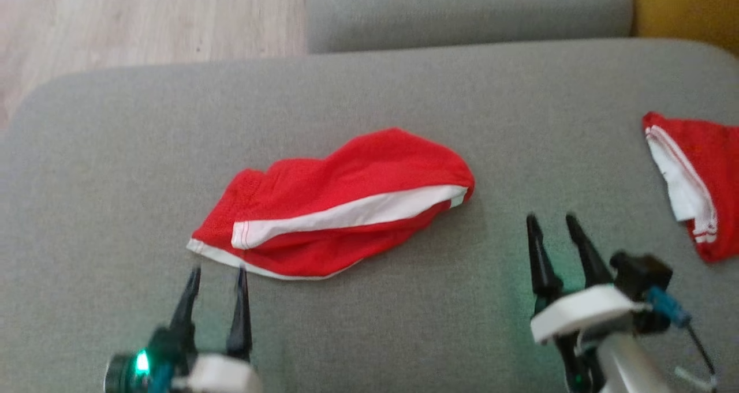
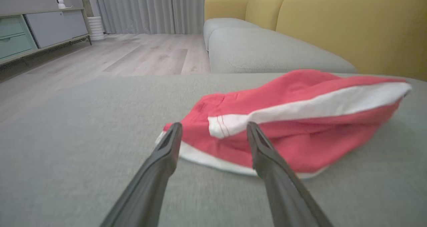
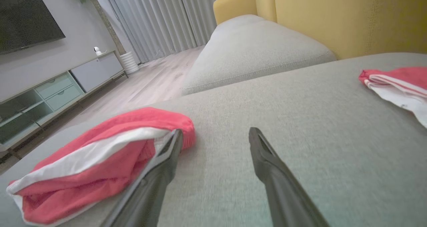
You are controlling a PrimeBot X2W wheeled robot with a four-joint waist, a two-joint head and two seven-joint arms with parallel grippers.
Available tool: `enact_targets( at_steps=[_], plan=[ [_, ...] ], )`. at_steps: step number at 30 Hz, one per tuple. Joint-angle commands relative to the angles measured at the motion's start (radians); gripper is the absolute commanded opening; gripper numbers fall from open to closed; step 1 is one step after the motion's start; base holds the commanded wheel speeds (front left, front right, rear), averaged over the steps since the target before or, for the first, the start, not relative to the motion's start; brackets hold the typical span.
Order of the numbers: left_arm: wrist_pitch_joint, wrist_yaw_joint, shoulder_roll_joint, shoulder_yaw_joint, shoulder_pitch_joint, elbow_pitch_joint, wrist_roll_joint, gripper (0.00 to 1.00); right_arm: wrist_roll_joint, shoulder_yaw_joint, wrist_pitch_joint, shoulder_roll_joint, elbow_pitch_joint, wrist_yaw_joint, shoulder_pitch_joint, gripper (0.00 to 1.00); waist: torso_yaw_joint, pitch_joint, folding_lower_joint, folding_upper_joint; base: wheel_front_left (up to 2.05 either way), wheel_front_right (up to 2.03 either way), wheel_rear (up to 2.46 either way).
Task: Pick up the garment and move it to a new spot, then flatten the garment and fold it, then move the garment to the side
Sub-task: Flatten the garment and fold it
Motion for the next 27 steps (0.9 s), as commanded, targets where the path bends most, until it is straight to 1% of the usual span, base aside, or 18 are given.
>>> enact_targets(
  at_steps=[1, 6, 11, 13, 22, 27],
  plan=[
    [-0.005, 0.013, 0.006, 0.034, 0.024, -0.053, 0.016, 1.00, 0.008, 0.034, -0.007, -0.001, -0.034, -0.001, 0.015, 1.00, -0.001, -0.043, 0.0001, 0.0000, 0.00, 0.00, 0.00],
    [-0.005, 0.040, 0.003, 0.038, 0.129, -0.102, 0.045, 1.00, 0.013, 0.050, -0.007, -0.001, -0.041, -0.001, 0.067, 1.00, 0.014, -0.079, 0.0001, 0.0000, 0.00, 0.00, 0.00],
    [-0.005, 0.037, 0.001, 0.035, 0.159, -0.111, 0.049, 1.00, 0.033, 0.075, -0.007, -0.001, -0.023, -0.001, 0.085, 1.00, 0.039, -0.080, 0.0001, 0.0000, 0.00, 0.00, 0.00],
    [-0.005, 0.030, 0.001, 0.014, 0.148, -0.109, 0.044, 1.00, 0.107, 0.099, -0.007, -0.001, 0.003, -0.001, 0.065, 1.00, 0.068, -0.057, 0.0001, 0.0000, 0.00, 0.00, 0.00],
    [-0.005, 0.015, 0.001, -0.050, 0.088, -0.103, 0.031, 1.00, 0.220, 0.099, -0.007, -0.001, 0.126, -0.001, -0.073, 1.00, 0.163, 0.038, 0.0001, 0.0000, 0.00, 0.00, 0.00],
    [-0.005, 0.011, 0.001, -0.068, 0.067, -0.099, 0.027, 1.00, 0.284, 0.107, -0.007, -0.001, 0.185, -0.001, -0.128, 1.00, 0.208, 0.068, 0.0001, 0.0000, 0.00, 0.00, 0.00]
  ],
)
